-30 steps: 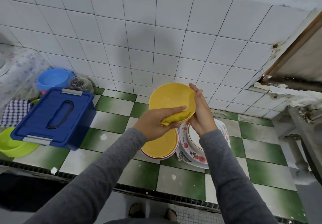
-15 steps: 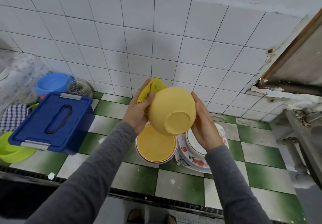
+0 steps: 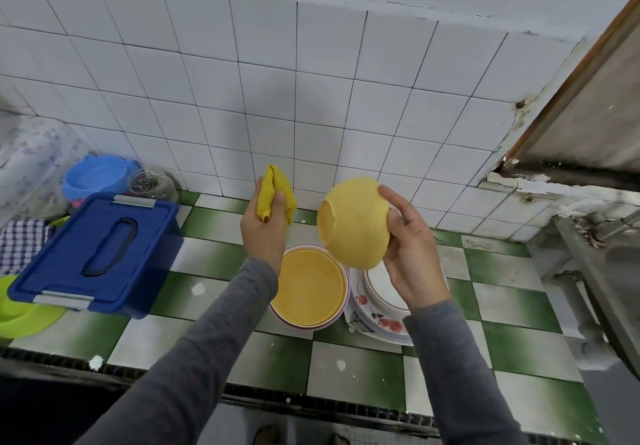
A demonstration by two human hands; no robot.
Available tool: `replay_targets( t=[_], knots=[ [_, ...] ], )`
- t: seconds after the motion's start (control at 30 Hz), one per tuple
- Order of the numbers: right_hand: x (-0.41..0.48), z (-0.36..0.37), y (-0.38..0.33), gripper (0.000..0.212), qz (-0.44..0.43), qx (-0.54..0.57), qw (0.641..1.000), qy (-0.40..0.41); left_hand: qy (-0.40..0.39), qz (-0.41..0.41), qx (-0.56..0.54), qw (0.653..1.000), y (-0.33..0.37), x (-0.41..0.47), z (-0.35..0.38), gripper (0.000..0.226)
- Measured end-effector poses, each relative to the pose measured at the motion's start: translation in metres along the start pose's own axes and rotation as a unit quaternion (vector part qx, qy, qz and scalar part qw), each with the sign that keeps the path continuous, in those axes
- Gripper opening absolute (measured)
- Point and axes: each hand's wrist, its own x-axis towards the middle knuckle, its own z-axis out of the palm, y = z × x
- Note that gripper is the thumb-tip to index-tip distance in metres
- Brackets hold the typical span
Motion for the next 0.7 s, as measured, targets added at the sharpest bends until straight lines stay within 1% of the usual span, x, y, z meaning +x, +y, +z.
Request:
replay_targets(
  t=[0.07,0.1,0.13,0.2,0.23,0.27,0.33,0.37,0.43,0.5,0.57,0.6,0.67,0.7],
  knots=[
    [-0.003,0.016,0.002,0.033,-0.042,-0.096,0.994,0.03,-0.038,0.044,0.002,0.998,0.006,-0.008,0.006,0.047],
    [-0.004,0.024,0.004,0.034,-0.056,-0.122,0.99,0.038,-0.069,0.062,0.0,0.996,0.009,-0.014,0.011,0.045],
    [-0.006,0.033,0.005,0.034,-0.065,-0.127,0.989,0.039,-0.109,0.088,0.01,0.99,0.011,-0.02,0.014,0.045],
    [-0.008,0.046,0.005,0.035,-0.078,-0.123,0.989,0.035,-0.186,0.165,0.047,0.967,0.011,-0.033,0.022,0.052],
    [-0.008,0.049,0.004,0.036,-0.085,-0.125,0.988,0.037,-0.205,0.191,0.052,0.958,0.01,-0.035,0.026,0.055],
    [-0.008,0.051,0.004,0.036,-0.091,-0.127,0.987,0.041,-0.207,0.181,0.038,0.961,0.014,-0.036,0.028,0.054],
    [-0.008,0.052,0.005,0.036,-0.103,-0.133,0.985,0.035,-0.173,0.105,-0.008,0.979,0.03,-0.03,0.032,0.04],
    [-0.01,0.053,0.005,0.036,-0.109,-0.135,0.985,0.024,-0.152,0.079,-0.01,0.985,0.037,-0.026,0.034,0.032],
    [-0.016,0.056,0.005,0.035,-0.115,-0.136,0.984,0.006,-0.132,0.087,0.037,0.987,0.046,-0.012,0.035,0.022],
    [-0.019,0.057,0.003,0.035,-0.12,-0.128,0.984,0.003,-0.146,0.117,0.081,0.979,0.049,-0.005,0.035,0.024],
    [-0.016,0.056,0.0,0.034,-0.125,-0.12,0.985,0.009,-0.15,0.179,0.095,0.968,0.045,-0.008,0.035,0.033],
    [-0.013,0.056,-0.002,0.034,-0.129,-0.12,0.984,0.014,-0.147,0.232,0.099,0.956,0.041,-0.01,0.034,0.037],
    [-0.009,0.056,-0.005,0.033,-0.133,-0.119,0.984,0.026,-0.148,0.362,0.129,0.911,0.028,-0.013,0.031,0.041],
    [-0.009,0.056,-0.006,0.032,-0.134,-0.116,0.984,0.026,-0.152,0.41,0.146,0.887,0.022,-0.013,0.029,0.042]
  ],
)
